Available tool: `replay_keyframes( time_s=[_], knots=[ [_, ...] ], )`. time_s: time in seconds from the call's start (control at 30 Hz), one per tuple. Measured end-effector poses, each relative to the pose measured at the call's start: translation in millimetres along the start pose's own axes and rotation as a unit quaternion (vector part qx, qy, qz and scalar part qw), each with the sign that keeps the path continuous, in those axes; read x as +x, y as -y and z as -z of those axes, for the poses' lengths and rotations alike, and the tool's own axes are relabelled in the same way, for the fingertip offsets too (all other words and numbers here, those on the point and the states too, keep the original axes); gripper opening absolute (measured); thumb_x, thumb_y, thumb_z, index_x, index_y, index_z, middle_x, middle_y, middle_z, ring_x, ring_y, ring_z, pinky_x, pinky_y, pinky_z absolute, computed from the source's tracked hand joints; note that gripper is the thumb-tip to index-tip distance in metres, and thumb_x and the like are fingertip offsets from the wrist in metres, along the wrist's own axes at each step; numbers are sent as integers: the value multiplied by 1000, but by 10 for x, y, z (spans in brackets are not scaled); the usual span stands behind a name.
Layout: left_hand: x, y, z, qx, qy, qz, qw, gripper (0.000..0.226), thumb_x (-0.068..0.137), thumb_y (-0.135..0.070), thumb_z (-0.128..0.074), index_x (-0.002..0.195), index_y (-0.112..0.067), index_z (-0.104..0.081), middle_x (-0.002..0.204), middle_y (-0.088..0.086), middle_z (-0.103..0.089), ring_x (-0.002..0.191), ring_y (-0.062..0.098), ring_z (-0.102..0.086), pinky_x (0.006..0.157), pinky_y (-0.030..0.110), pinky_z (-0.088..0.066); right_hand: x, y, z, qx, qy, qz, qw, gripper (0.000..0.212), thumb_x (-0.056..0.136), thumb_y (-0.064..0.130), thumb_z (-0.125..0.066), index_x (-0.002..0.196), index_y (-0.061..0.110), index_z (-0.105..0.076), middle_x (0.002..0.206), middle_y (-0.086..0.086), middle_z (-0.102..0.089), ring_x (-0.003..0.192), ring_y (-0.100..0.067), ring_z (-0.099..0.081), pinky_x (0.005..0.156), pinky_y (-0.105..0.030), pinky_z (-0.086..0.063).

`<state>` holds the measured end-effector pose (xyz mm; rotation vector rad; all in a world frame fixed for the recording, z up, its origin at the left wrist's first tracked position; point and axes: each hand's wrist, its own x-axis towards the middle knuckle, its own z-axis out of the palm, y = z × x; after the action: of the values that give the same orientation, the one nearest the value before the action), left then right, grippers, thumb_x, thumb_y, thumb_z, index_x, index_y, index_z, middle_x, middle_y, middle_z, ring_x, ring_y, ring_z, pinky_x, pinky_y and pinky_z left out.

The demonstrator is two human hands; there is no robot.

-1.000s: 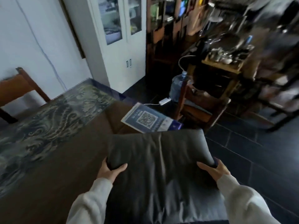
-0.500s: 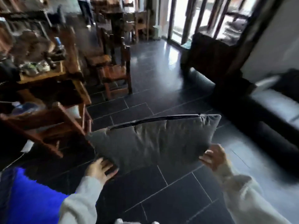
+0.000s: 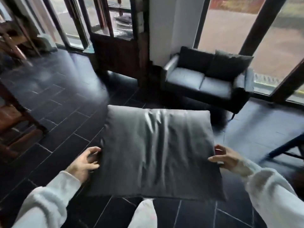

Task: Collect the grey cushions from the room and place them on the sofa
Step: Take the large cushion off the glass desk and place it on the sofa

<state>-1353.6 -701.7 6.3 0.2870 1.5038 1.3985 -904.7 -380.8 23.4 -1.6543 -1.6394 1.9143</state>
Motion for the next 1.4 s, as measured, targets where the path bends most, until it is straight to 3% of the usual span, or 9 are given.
replay_keyframes(
  time_s=[0.13, 0.2, 0.27, 0.33, 0.4, 0.5, 0.67, 0.97, 1.4],
  knots=[
    [982, -488, -615, 17, -29, -46, 998, 55, 84, -16, -76, 134, -17, -54, 119, 5, -69, 97, 22, -67, 79, 36, -52, 502, 332, 87, 134, -120, 34, 983, 89, 41, 36, -100, 123, 31, -65, 83, 0, -77, 69, -19, -69, 66, -30, -52],
    [1501, -617, -870, 60, -53, -54, 995, 57, 96, -20, -72, 146, -8, -47, 132, 8, -62, 116, 21, -61, 98, 32, -46, 791, 511, 94, 135, -169, 58, 975, 98, 32, 55, -102, 119, 21, -73, 92, 2, -83, 82, -16, -78, 78, -30, -57],
    [1911, -822, -1112, 137, -53, -44, 988, 56, 93, -28, -74, 140, -4, -54, 121, 0, -68, 113, 17, -66, 96, 18, -46, 999, 701, 104, 105, -182, 66, 975, 105, 20, 65, -101, 109, 14, -79, 93, 0, -83, 85, -15, -80, 75, -27, -60],
    [2343, -928, -1242, 148, -20, -35, 988, 44, 87, -24, -81, 123, -5, -65, 95, -6, -78, 84, 8, -74, 68, 8, -51, 1201, 879, 191, 98, -202, 53, 973, 102, 20, 59, -104, 107, 13, -79, 92, -3, -83, 85, -19, -81, 81, -34, -62],
    [2691, -1032, -1369, 145, 7, -26, 989, 39, 83, -15, -84, 118, -8, -69, 89, -3, -82, 76, 8, -77, 58, 12, -54, 1338, 1058, 309, 93, -215, 44, 971, 92, 26, 51, -106, 107, 14, -79, 93, -4, -83, 87, -24, -81, 92, -44, -62],
    [3109, -1212, -1606, 137, 19, -26, 990, 49, 70, -28, -91, 113, -17, -72, 101, 1, -81, 91, 15, -77, 77, 26, -59, 1569, 1264, 534, 94, -246, 51, 963, 78, 35, 37, -104, 104, 12, -79, 90, -5, -83, 86, -25, -80, 86, -43, -63],
    [3836, -1492, -1990, 143, 34, -32, 989, 69, 55, -43, -91, 117, -20, -69, 106, -2, -81, 101, 17, -76, 94, 38, -56, 2036, 1527, 790, 112, -296, 62, 947, 49, 56, 13, -101, 98, 17, -77, 77, 9, -81, 66, -4, -76, 53, -16, -56],
    [5361, -2063, -3054, 181, 38, -62, 981, 58, 64, -40, -90, 113, -18, -69, 101, -4, -81, 97, 20, -77, 85, 37, -57, 3386, 1855, 1664, 155, -334, 66, 927, 39, 66, 17, -99, 98, 20, -78, 80, 12, -81, 77, -10, -77, 75, -31, -58],
    [7200, -2896, -4440, 174, 0, -32, 984, 88, 44, -65, -97, 118, -28, -68, 110, -4, -80, 104, 20, -75, 100, 52, -56, 5243, 3016, 3224, 187, -330, 55, 924, 39, 67, 12, -97, 99, 15, -75, 79, 5, -81, 74, -12, -77, 66, -27, -56]
  ],
)
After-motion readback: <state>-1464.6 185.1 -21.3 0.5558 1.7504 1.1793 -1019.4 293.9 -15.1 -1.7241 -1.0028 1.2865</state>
